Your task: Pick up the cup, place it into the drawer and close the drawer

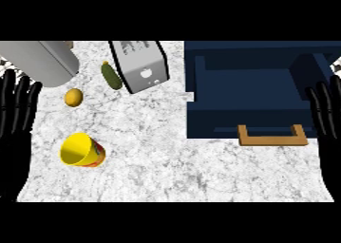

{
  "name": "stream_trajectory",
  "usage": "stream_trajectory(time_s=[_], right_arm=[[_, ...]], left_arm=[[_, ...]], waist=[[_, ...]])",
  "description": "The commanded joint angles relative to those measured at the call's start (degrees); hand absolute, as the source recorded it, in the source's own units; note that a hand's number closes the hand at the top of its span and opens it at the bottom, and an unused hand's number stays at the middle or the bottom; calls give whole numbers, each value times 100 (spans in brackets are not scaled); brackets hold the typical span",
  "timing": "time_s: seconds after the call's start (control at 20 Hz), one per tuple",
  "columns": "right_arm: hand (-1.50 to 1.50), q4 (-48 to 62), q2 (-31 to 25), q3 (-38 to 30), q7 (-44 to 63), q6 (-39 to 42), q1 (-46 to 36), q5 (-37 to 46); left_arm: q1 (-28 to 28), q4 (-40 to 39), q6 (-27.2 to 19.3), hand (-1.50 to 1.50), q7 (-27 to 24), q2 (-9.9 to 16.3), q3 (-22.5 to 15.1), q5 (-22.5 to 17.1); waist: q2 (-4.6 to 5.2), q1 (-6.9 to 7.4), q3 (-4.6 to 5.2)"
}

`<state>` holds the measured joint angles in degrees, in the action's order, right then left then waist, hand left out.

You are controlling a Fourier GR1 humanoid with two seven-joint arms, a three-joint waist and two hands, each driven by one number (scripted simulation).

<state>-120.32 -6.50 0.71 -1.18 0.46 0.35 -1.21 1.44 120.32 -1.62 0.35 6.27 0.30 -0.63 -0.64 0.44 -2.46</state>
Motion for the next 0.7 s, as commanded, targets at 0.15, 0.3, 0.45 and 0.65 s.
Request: stream_trajectory(time_s=[0.15,0.3,0.45,0.65], right_arm=[[-150,-47,-24,-74,165,74,16,-161],[-150,200,92,156,405,261,-60,-508],[-150,4,49,223,759,281,-89,-544],[-150,-51,328,411,547,95,125,-232]], left_arm=[[-73,172,-957,-150,226,-241,256,984],[-326,-84,-1745,-150,281,-608,144,375],[-203,-98,-2571,-150,567,-617,-558,728],[209,-480,-2493,-150,469,-623,-240,751]], waist=[[56,-38,242],[70,15,249],[56,-60,245],[61,-64,246]])
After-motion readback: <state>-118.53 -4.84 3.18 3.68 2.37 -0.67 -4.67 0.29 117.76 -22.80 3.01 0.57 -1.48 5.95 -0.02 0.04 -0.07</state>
